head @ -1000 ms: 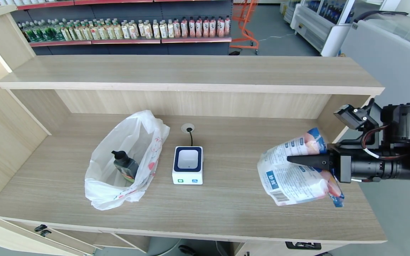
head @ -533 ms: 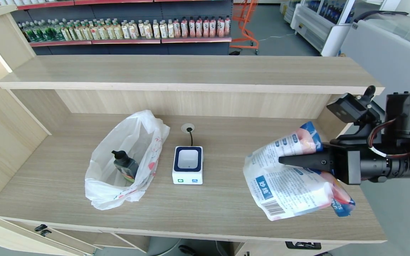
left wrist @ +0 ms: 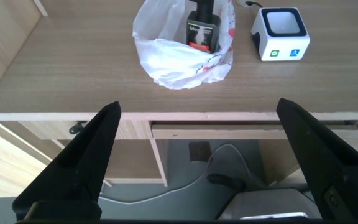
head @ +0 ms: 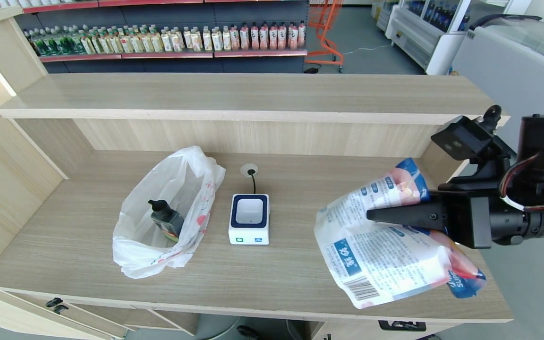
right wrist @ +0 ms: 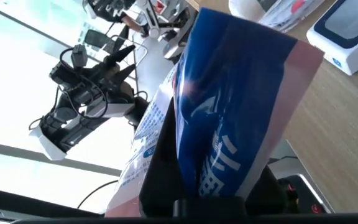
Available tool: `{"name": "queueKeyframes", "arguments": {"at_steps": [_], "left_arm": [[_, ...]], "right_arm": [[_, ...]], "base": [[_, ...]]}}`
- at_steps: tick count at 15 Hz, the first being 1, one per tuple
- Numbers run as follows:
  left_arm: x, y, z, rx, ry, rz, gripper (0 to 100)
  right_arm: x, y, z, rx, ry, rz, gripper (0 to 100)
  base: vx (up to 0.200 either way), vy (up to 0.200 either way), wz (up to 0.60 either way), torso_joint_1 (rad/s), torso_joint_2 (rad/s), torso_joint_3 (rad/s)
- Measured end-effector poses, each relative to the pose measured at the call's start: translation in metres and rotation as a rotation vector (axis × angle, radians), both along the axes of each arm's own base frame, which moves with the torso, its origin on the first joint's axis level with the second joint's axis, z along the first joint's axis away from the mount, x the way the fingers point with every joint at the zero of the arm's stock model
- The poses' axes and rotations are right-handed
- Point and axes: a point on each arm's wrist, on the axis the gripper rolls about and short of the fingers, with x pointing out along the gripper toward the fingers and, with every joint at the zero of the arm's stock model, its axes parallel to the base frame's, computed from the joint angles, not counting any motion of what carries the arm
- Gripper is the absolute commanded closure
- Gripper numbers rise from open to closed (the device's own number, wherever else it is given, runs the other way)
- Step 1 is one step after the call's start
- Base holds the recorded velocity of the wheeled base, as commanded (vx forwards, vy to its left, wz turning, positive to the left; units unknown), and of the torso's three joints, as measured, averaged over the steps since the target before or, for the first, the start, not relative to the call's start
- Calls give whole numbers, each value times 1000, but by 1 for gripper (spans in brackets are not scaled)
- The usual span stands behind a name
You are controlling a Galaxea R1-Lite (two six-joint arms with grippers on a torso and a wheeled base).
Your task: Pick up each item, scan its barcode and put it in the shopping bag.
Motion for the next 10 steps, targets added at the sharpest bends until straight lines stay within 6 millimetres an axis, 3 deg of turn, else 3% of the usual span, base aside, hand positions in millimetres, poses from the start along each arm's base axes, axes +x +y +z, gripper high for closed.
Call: {"name": "queueKeyframes", "arguments": {"at_steps": [4,7,10], "left_arm": [[0,0,0,0,0,0,0],[0,0,0,0,0,0,0],[0,0,0,0,0,0,0]], "right_arm": [[-7,13,2,-3,-23,37,100],[-18,10,2,-36,-153,2,100],[-22,9,3,-10,6,-21,100]], "base": [[0,0,0,0,0,0],[0,0,0,0,0,0],[0,0,0,0,0,0]]}}
